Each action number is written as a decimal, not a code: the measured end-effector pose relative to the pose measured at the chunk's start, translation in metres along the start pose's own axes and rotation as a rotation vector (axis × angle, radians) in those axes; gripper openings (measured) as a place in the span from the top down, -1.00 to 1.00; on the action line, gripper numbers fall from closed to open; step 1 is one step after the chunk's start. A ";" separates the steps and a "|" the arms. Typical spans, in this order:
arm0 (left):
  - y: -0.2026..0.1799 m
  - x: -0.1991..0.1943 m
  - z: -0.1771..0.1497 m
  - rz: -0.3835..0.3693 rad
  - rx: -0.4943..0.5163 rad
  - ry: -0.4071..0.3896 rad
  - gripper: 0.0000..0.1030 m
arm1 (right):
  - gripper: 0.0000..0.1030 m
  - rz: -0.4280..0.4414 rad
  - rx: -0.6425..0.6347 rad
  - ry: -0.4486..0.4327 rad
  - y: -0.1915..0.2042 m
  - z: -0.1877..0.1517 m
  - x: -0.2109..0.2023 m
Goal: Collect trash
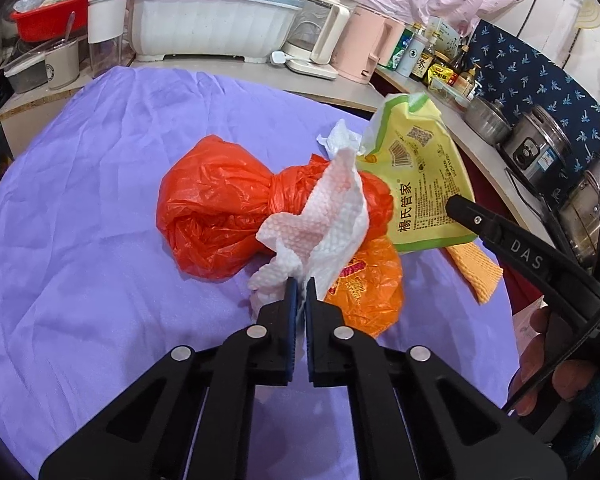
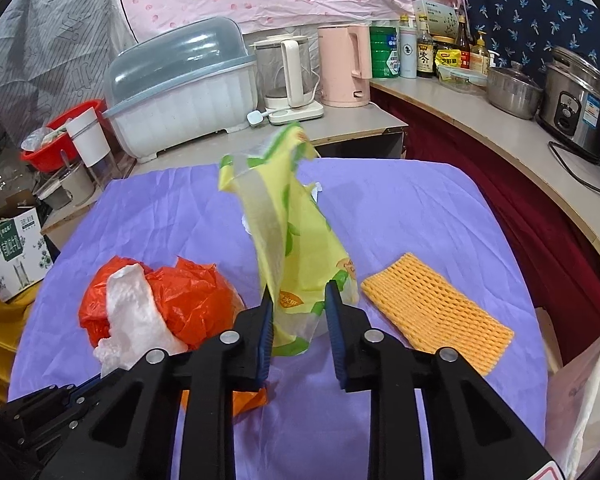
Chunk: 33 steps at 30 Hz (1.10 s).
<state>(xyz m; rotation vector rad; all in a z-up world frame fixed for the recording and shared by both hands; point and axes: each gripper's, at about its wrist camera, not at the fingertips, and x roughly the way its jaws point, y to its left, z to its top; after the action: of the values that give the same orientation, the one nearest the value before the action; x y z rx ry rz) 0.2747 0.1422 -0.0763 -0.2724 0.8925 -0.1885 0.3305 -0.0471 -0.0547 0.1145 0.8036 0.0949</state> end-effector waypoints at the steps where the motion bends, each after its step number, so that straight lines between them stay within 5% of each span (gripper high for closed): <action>1: -0.002 -0.003 -0.001 -0.005 0.000 -0.003 0.95 | 0.61 0.003 0.004 -0.005 -0.001 0.000 -0.005; 19: -0.058 -0.087 -0.006 -0.053 0.076 -0.118 0.96 | 0.67 0.007 0.043 -0.149 -0.036 -0.006 -0.123; 33: -0.139 -0.131 -0.026 -0.130 0.191 -0.166 0.96 | 0.67 -0.057 0.165 -0.244 -0.120 -0.036 -0.209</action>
<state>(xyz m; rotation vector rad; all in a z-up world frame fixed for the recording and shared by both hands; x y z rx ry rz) 0.1669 0.0418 0.0486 -0.1653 0.6870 -0.3641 0.1653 -0.1898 0.0523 0.2537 0.5694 -0.0390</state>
